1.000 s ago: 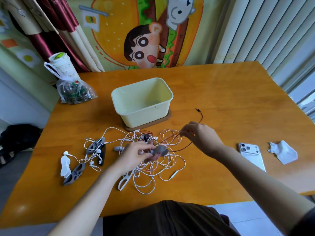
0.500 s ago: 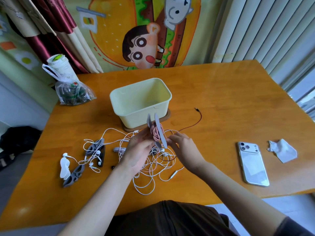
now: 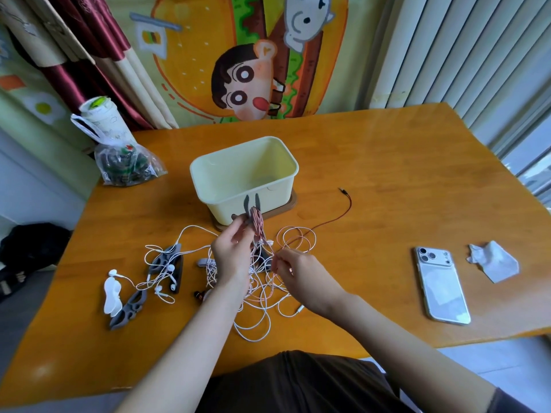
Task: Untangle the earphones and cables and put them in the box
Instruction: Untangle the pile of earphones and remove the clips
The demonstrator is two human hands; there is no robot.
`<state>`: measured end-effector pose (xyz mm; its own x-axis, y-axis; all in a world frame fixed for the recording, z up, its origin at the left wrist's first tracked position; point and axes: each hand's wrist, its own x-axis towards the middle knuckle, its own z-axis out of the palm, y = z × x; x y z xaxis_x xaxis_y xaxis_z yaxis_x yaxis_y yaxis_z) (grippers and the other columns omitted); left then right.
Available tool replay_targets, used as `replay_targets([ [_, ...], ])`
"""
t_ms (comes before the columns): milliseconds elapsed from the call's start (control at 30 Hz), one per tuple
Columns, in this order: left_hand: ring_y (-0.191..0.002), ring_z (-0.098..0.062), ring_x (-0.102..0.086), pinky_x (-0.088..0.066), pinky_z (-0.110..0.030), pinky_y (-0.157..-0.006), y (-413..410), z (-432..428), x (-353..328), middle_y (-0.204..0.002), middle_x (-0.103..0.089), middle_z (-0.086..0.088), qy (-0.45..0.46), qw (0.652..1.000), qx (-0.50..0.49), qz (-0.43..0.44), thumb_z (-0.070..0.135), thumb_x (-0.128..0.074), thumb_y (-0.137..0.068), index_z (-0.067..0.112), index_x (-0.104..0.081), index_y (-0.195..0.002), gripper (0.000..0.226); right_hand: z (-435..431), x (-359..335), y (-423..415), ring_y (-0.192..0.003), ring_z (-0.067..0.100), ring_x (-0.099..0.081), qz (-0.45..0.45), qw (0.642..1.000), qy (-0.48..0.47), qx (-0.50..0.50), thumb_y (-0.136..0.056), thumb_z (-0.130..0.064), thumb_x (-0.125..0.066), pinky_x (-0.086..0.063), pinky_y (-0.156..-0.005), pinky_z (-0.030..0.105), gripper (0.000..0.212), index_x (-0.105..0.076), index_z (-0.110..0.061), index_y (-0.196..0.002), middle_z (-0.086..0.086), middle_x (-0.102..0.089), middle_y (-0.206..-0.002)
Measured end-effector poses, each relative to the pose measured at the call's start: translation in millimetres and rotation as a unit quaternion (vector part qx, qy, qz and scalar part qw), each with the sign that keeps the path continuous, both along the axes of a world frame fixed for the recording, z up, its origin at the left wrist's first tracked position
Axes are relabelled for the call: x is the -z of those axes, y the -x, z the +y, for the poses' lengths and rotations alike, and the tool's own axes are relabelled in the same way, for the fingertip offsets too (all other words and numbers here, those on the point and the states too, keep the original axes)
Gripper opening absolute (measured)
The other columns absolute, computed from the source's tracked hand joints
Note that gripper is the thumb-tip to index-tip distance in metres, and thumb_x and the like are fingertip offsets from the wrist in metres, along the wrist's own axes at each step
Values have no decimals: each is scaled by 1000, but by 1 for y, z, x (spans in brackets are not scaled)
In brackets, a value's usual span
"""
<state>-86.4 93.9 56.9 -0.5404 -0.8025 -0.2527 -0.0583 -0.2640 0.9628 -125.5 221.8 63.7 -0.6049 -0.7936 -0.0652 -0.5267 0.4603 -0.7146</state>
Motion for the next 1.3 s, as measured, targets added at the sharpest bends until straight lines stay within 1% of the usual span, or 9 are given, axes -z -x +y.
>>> replay_targets([
  [67,-96,-14,-66,-53,-34,-86,0,0,-1,-88,-71,14,32,999,-5,-25,4,-60,-91,33,-69,-87,30,2,-5,-4,-74,22,-60,-54,999,4,-4,-98,-12,-36,-48,-66,35,22,-56,-13,-89,1,-58,-83],
  [233,-85,-15,-63,-57,-37,-74,8,-13,-2,-90,-68,0,-117,987,-107,30,2,-58,-92,11,-68,-107,21,3,-7,-13,-69,16,-54,-54,998,9,-42,-99,-14,-38,-44,-62,30,22,-59,-7,-94,-2,-55,-82],
  [367,-110,-25,-62,-52,-38,-90,2,-34,14,-106,-70,-5,54,992,-102,-54,2,-60,-90,7,-69,-113,25,7,-8,-3,-70,11,-47,-12,999,9,-47,-99,-20,-44,-35,-61,20,21,-62,-8,-98,-2,-57,-87],
  [500,-100,-23,-65,-50,-23,-79,-10,-39,27,-104,-70,-8,277,945,79,-152,2,-65,-86,10,-71,-109,24,8,-15,18,-80,20,-56,44,998,5,-43,-100,-24,-42,-46,-71,34,25,-63,-11,-101,3,-60,-98],
  [667,-95,-14,-59,-43,-5,-73,-18,-26,29,-104,-65,-5,345,891,238,-176,1,-66,-85,8,-70,-111,28,8,-22,41,-86,21,-58,102,995,-16,-17,-100,-26,-41,-49,-73,34,26,-63,-13,-106,3,-56,-105],
  [800,-97,-7,-60,-46,-11,-85,-22,-21,20,-104,-65,1,266,888,350,-135,3,-64,-87,22,-69,-110,31,13,-18,60,-84,17,-58,111,993,-20,23,-99,-26,-45,-47,-70,26,23,-64,-15,-105,-2,-53,-101],
  [933,-86,17,-57,-42,-3,-78,-26,-14,9,-98,-63,18,190,900,381,-96,0,-62,-87,32,-62,-107,38,17,-11,65,-83,15,-58,101,994,-9,46,-97,-24,-49,-49,-71,27,19,-65,-16,-102,-3,-54,-101],
  [1133,-87,1,-65,-52,-18,-80,-33,-13,6,-90,-73,17,111,919,372,-76,0,-62,-86,32,-69,-97,34,19,-6,64,-84,14,-57,95,994,-15,61,-95,-24,-52,-50,-72,26,18,-65,-16,-105,-4,-53,-100],
  [1300,-81,-13,-66,-53,-22,-68,-26,2,-4,-96,-72,-7,-92,939,331,21,-2,-56,-85,15,-71,-103,29,18,5,49,-81,16,-54,70,994,-12,88,-98,-31,-45,-38,-60,25,25,-63,-19,-110,-8,-50,-95],
])
